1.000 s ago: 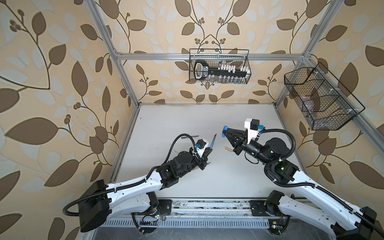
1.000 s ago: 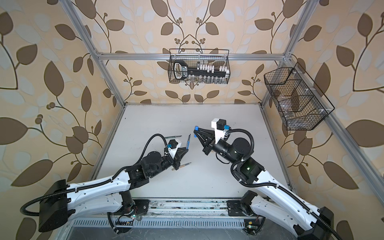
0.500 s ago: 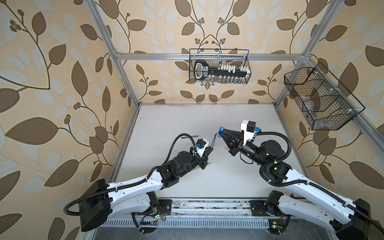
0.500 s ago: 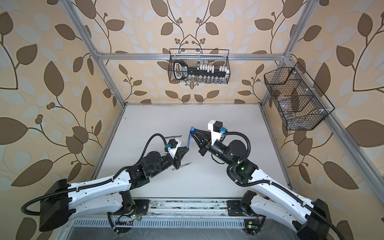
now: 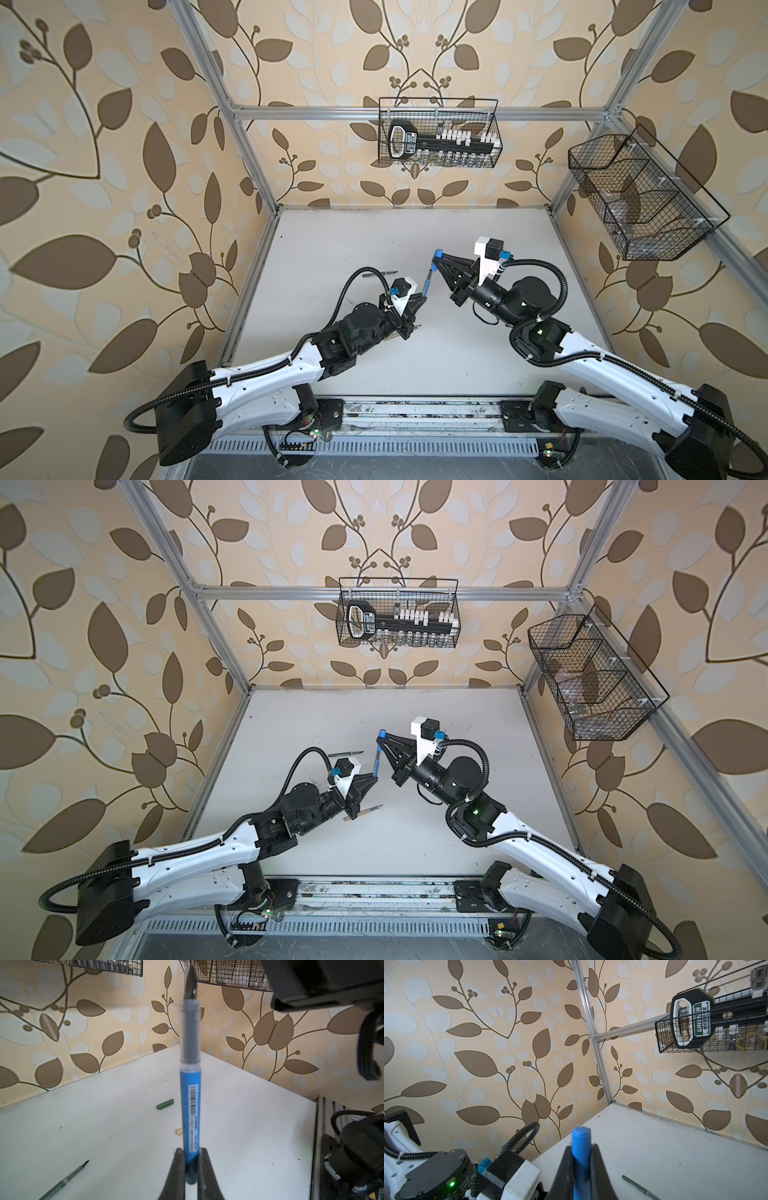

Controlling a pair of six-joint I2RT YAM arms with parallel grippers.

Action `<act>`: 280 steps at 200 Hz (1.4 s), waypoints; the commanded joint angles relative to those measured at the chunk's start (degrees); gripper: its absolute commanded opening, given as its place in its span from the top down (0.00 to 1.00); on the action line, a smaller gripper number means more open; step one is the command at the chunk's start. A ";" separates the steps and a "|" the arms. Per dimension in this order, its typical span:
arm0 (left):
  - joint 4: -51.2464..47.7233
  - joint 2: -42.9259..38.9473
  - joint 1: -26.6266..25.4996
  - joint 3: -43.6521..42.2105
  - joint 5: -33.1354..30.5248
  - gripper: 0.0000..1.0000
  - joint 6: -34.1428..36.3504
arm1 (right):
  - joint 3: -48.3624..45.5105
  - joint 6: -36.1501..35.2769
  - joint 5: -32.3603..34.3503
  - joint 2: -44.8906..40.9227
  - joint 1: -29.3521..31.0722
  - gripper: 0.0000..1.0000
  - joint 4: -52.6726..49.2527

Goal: Insert the pens into the pen caps
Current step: 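Bring the blue cap over the pen tip with the right gripper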

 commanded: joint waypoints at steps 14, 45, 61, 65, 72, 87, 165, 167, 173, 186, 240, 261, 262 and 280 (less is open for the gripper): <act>0.81 -1.75 -0.24 0.06 -0.01 1.00 -0.57 | -0.46 0.40 0.94 -0.22 -0.30 1.00 1.14; 0.36 -1.31 -0.22 0.47 0.37 1.00 -0.57 | -0.82 0.90 0.60 0.05 -0.30 1.00 1.25; 0.16 -1.22 -0.23 0.63 0.47 1.00 -0.57 | -0.86 0.91 0.69 0.48 -0.35 1.00 1.28; -0.02 -1.26 -0.24 0.65 0.33 1.00 -0.57 | -0.87 0.91 0.61 0.51 -0.39 1.00 1.30; 0.01 -1.31 -0.24 0.61 0.32 1.00 -0.57 | -0.81 0.87 0.60 0.72 -0.39 1.00 1.31; 0.00 -1.61 -0.24 0.62 0.14 1.00 -0.57 | -0.81 0.89 0.53 1.08 -0.47 1.00 0.89; 0.04 -2.01 -0.24 0.45 -0.12 1.00 -0.49 | -1.60 2.93 0.54 1.21 -1.90 1.00 -1.40; 0.04 -1.99 -0.24 0.44 -0.14 1.00 -0.42 | -1.60 3.02 0.52 1.28 -1.96 1.00 -1.43; -0.01 -2.09 -0.24 0.44 -0.23 1.00 -0.48 | -1.68 3.26 0.57 1.33 -2.01 1.00 -1.42; -0.09 -2.23 -0.23 0.40 -0.22 1.00 -0.47 | -1.87 3.75 0.30 1.56 -2.15 1.00 -1.29; 0.04 -2.45 -0.23 0.12 -0.60 1.00 -0.48 | -1.27 5.56 -0.22 1.42 -2.88 1.00 -0.52; -0.08 -2.19 -0.24 0.22 -0.59 1.00 -0.48 | -0.69 6.16 -0.10 0.61 -3.61 1.00 -0.07; -0.06 -2.19 -0.24 0.19 -0.56 1.00 -0.48 | -0.66 6.14 -0.10 0.56 -3.67 1.00 -0.07; -0.17 -2.01 -0.24 0.24 -0.44 1.00 -0.57 | 0.30 5.96 -0.12 0.12 -4.39 1.00 -0.63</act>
